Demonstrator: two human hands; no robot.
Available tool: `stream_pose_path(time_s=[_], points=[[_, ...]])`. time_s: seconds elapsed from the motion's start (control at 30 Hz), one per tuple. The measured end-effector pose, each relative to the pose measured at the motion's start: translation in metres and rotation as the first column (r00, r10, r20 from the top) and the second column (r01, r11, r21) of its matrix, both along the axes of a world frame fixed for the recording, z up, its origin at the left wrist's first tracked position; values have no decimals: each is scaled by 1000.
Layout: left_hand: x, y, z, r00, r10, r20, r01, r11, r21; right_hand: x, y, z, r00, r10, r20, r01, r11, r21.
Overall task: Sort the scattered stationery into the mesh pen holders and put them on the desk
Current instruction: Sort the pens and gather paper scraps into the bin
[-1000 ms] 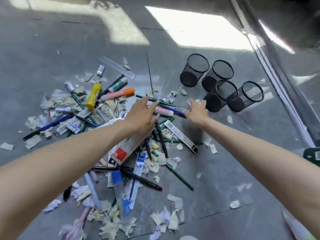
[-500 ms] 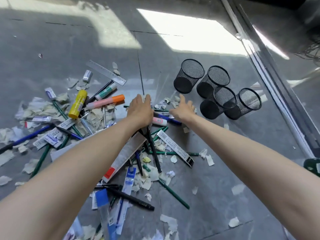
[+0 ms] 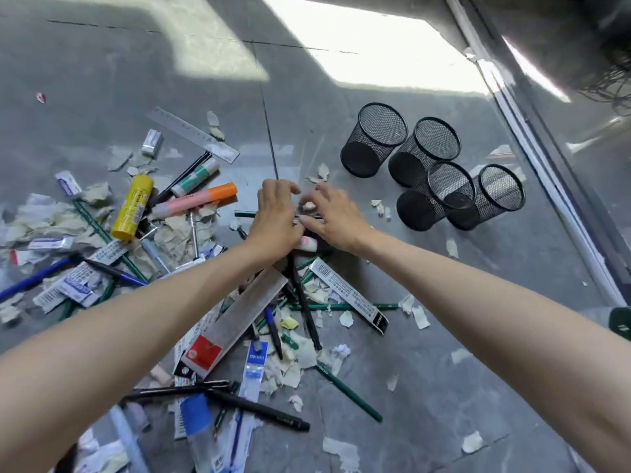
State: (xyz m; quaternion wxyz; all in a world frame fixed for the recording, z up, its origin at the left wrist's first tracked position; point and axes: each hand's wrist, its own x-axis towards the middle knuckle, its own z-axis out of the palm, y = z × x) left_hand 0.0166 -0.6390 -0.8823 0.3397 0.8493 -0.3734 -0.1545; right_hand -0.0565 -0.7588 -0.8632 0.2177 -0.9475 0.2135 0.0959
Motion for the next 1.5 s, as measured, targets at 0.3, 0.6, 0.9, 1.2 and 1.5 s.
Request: stream_pose_path(time_s=[0.3, 0.6, 0.9, 1.2, 1.5], points=[[15, 16, 5, 985, -163, 54, 154, 978, 140, -31, -26, -3, 951, -304, 53, 308, 924, -225], [29, 14, 16, 995, -47, 93, 34, 991, 129, -8, -16, 6, 991, -93, 94, 111, 972, -209], [22, -16, 8, 990, -139, 0, 138, 980, 140, -5, -17, -7, 987, 29, -157, -57, 983, -177], [31, -61, -8, 979, -192, -72, 204, 885, 418, -94, -29, 0, 1000, 24, -8, -25, 977, -214], [-27, -120, -18, 954, -290, -83, 301, 917, 261, -170, -56, 4, 896, -440, 63, 440, 859, -263]])
